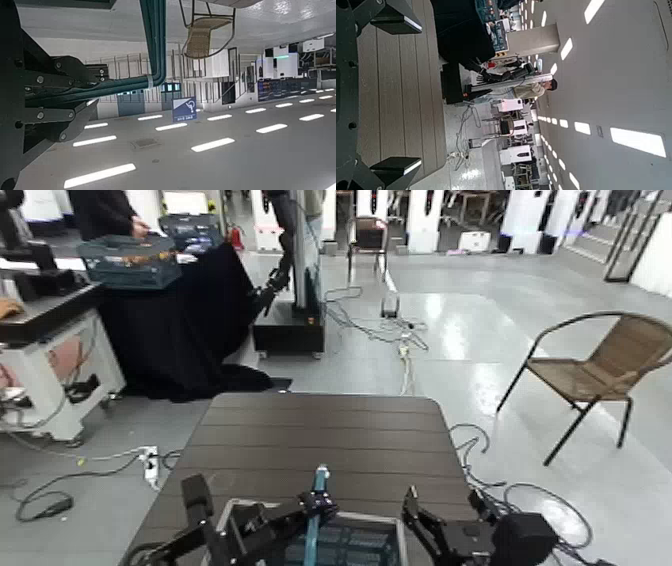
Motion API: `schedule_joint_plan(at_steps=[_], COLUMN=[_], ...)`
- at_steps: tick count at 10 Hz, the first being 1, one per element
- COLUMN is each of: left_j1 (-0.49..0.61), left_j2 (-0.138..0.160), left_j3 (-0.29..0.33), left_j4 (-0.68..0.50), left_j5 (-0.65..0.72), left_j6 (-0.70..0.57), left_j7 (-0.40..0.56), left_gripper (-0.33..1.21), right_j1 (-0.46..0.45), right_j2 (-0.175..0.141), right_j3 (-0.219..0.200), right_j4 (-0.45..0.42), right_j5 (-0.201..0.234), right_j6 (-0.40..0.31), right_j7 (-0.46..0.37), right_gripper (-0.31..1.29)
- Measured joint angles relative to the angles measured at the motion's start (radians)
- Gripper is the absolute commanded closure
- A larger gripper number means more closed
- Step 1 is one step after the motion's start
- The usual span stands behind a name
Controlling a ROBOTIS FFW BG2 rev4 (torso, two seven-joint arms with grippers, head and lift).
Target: Place the crate on the table.
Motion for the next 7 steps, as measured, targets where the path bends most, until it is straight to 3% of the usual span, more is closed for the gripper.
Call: schedule_joint_plan(at_steps=[7], left_j1=[-0.006], left_j2=[-0.006], left_j3=[-0.001], left_j4=[0.009], left_j5=[0.0], left_j6=[-0.005], left_j7=[0.001], left_gripper=[1.19], right_j1=[0.001], right_j2=[0.003], right_j3=[-0.002], right_j4=[0.0], right_j5=[0.0], right_j6=[-0.001], right_j7=[0.0], right_gripper=[0.14])
